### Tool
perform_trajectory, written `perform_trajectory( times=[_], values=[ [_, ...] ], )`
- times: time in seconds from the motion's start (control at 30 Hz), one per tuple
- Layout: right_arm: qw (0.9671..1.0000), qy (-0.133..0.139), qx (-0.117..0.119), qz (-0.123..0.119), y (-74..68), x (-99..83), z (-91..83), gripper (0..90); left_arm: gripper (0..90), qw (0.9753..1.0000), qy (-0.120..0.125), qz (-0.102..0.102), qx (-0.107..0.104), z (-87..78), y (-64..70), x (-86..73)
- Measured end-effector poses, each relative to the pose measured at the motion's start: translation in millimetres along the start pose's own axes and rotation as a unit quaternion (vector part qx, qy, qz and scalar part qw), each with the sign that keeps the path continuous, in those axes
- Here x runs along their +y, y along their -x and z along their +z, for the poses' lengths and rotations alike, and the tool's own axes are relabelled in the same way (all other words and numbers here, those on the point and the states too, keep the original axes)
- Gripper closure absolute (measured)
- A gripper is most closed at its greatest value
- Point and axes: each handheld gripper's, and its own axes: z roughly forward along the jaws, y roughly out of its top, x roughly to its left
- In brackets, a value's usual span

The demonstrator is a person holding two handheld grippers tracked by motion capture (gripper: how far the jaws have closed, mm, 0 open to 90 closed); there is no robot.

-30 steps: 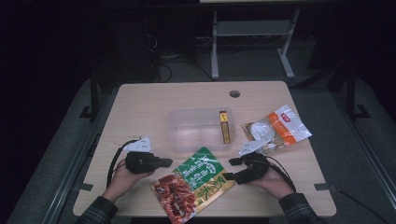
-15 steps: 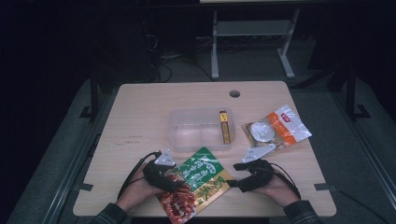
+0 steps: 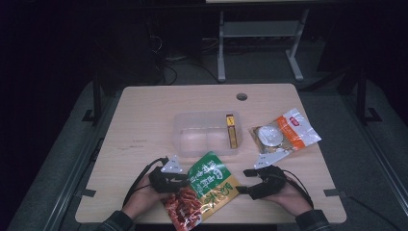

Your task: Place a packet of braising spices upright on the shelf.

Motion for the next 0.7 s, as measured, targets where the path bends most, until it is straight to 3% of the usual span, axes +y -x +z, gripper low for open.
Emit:
perform_trajectory(
  times=[0.07,0.13,0.27,0.37,0.5,0.6,0.7],
  values=[
    [1.0000,-0.001,0.000,0.000,0.4,0.0,0.2,30.2,79.3,1.0000,0.000,0.002,-0.007,0.1,-1.5,0.1],
    [1.0000,0.000,0.002,0.002,0.8,0.1,0.7,30.2,87.8,0.9998,0.005,-0.002,-0.019,1.0,-2.4,0.0],
    [1.0000,0.002,0.003,0.002,1.0,0.8,1.4,30.3,90.0,0.9992,0.009,-0.012,-0.038,-0.2,-7.6,-0.4],
    [1.0000,0.003,0.004,0.004,2.0,0.6,0.6,30.5,90.0,0.9978,0.025,-0.030,-0.054,-3.3,-10.5,-2.1],
    [1.0000,0.006,0.004,0.007,3.6,-0.5,-1.1,30.8,90.0,0.9955,0.054,-0.029,-0.071,-16.5,-14.0,-2.2],
    [0.9999,0.007,0.005,0.007,4.0,-0.9,-0.9,30.7,90.0,0.9937,0.076,-0.035,-0.075,-27.3,-14.2,-2.5],
    [0.9997,0.012,0.016,0.012,4.0,-1.0,-0.5,29.4,90.0,0.9913,0.109,-0.037,-0.063,-40.1,-17.7,-1.4]
  ],
)
